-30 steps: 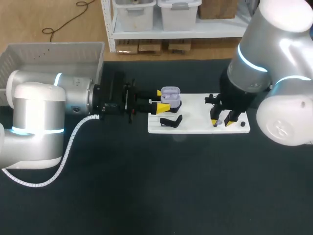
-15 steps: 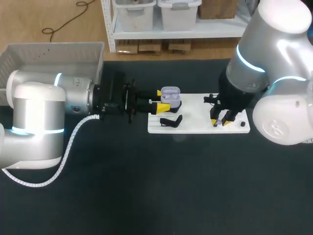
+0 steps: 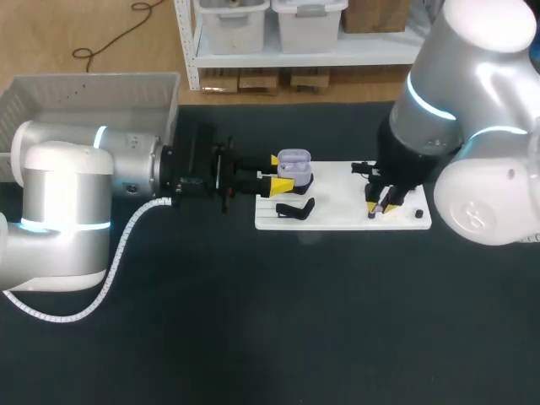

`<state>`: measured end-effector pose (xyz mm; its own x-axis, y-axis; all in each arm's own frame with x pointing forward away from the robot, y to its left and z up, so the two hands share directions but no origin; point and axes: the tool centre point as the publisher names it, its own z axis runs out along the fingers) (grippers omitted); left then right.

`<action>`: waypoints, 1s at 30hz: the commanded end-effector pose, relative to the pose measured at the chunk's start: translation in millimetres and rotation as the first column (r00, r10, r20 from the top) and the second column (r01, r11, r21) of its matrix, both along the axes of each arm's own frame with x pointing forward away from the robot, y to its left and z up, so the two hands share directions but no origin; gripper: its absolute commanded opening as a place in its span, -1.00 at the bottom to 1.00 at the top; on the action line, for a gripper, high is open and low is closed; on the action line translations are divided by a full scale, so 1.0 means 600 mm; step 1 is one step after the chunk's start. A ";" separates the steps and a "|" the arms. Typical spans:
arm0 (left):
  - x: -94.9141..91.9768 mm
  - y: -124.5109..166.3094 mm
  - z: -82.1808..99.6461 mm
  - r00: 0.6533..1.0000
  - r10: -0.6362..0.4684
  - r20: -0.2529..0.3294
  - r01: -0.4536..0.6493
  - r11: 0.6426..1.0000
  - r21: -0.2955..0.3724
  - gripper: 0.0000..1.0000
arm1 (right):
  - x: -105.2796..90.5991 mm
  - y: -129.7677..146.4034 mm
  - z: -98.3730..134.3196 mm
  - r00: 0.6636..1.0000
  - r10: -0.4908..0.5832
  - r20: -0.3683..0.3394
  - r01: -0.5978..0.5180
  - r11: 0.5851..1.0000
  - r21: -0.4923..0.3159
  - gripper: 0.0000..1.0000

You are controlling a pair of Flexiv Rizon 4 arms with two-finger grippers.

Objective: Pick up each earbud case from the left stands, insert the matching earbuds, close the lid, and place the case in the box.

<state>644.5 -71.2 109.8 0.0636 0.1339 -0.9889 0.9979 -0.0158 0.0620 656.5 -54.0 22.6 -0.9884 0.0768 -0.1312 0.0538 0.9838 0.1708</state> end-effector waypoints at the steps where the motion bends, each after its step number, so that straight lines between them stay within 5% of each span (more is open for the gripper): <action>1: 0.001 0.000 -0.001 1.000 0.000 0.000 0.000 1.000 0.000 -1.00 | -0.016 -0.011 0.030 1.000 -0.007 0.009 0.007 1.000 -0.002 -1.00; 14: 0.001 0.000 -0.001 1.000 0.000 0.000 0.000 1.000 0.000 -1.00 | -0.052 -0.024 0.184 0.997 0.037 -0.065 -0.033 0.997 0.066 -1.00; 23: 0.001 0.000 -0.001 1.000 0.000 0.000 0.000 1.000 0.000 -1.00 | -0.071 0.035 0.289 0.987 0.162 -0.019 -0.162 0.987 0.011 -1.00; 30: 0.001 0.000 -0.001 1.000 0.000 0.000 0.000 1.000 0.000 -1.00 | -0.071 0.085 0.316 0.969 0.245 -0.030 -0.245 0.969 -0.009 -1.00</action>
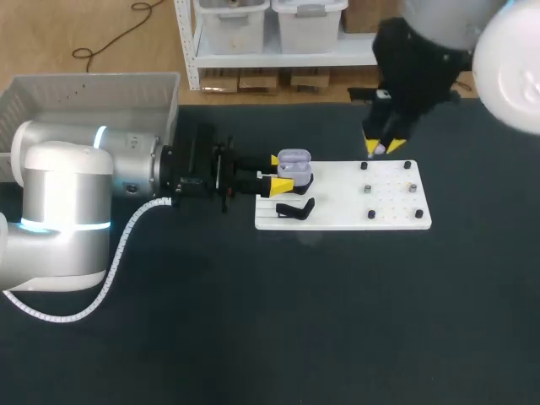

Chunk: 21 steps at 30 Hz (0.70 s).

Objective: Pick up each earbud case from the left stands, insert the matching earbuds, close the lid, and place the case in the box.

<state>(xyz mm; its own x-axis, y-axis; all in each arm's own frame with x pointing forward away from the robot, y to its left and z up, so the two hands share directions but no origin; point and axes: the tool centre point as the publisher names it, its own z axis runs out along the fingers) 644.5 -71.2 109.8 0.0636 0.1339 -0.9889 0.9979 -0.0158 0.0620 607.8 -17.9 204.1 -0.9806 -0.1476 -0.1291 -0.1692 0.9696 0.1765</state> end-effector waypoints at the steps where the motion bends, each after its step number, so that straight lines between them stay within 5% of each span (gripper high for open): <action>1: 0.001 0.000 -0.001 1.000 0.000 0.000 0.000 1.000 0.000 -1.00 | 0.012 0.032 0.014 0.999 0.028 -0.026 -0.028 0.999 -0.022 -1.00; 21: 0.001 0.000 -0.001 1.000 0.000 0.000 0.000 1.000 0.000 -1.00 | 0.017 0.052 0.018 0.998 0.067 -0.016 -0.067 0.997 -0.028 -1.00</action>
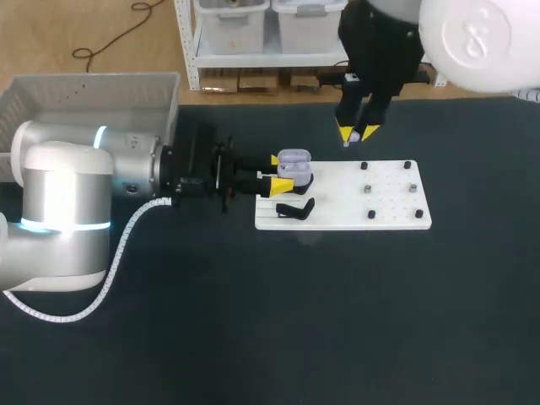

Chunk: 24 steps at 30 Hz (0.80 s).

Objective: Pick up each earbud case from the left stands, insert the matching earbuds, close the lid, and place the case in the box.

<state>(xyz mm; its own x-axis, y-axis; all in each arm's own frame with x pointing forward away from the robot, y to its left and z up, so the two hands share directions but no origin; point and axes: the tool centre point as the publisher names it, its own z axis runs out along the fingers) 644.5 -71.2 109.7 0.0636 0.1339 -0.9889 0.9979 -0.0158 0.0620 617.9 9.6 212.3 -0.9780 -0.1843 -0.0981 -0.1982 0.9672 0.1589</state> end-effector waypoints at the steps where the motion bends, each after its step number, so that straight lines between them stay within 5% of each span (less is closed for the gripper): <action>1: 0.001 0.000 -0.001 1.000 0.000 0.000 0.000 1.000 0.000 -1.00 | 0.003 0.012 0.006 0.999 0.043 0.018 -0.042 0.999 -0.020 -1.00; 12: 0.001 0.000 -0.001 1.000 0.000 0.000 0.000 1.000 0.000 -1.00 | 0.021 0.068 0.003 0.970 0.240 0.037 -0.239 0.971 -0.024 -1.00; 24: 0.001 0.000 -0.001 1.000 0.000 0.000 0.000 1.000 0.000 -1.00 | 0.026 0.097 -0.032 0.966 0.259 -0.017 -0.259 0.966 -0.021 -1.00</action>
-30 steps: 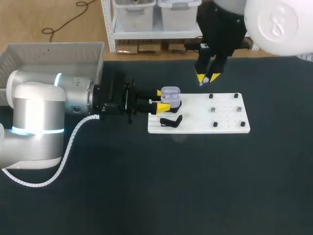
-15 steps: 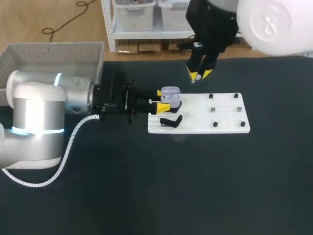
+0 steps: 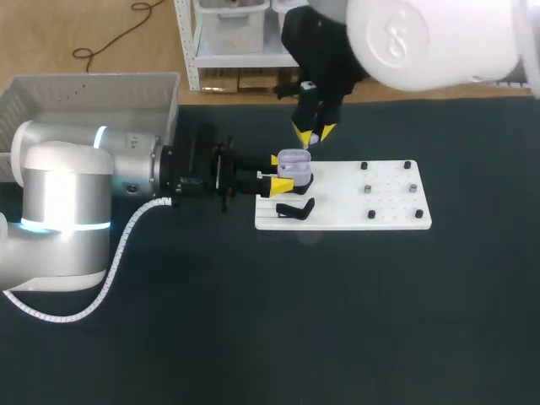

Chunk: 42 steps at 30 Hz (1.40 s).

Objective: Pick up each earbud case from the left stands, insert the matching earbuds, close the lid, and place the case in the box.

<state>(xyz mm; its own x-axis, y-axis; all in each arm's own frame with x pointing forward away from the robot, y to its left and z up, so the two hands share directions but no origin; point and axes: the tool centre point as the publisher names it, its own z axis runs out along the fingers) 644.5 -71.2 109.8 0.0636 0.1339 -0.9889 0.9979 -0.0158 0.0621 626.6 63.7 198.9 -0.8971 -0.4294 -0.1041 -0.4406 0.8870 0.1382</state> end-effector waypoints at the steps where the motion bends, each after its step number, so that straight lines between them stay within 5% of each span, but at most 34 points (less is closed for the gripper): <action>1: 0.001 0.000 -0.001 1.000 0.000 0.000 0.000 1.000 0.000 -1.00 | 0.011 0.008 -0.012 1.000 0.003 -0.030 -0.004 1.000 -0.009 -1.00; 18: 0.001 0.000 -0.001 1.000 0.000 0.000 0.000 1.000 0.000 -1.00 | 0.005 0.043 -0.038 0.998 0.055 -0.041 -0.056 0.998 -0.039 -1.00; 42: 0.001 0.000 -0.001 1.000 0.000 0.000 0.000 1.000 0.000 -1.00 | -0.005 0.046 -0.054 0.997 0.050 0.058 -0.048 0.998 -0.040 -1.00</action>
<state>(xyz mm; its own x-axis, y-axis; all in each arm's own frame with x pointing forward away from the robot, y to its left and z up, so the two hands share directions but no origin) 644.5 -71.2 109.8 0.0636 0.1339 -0.9889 0.9979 -0.0158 0.0621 626.1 91.8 168.6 -0.8685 -0.4799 -0.1239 -0.4909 0.8675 0.0808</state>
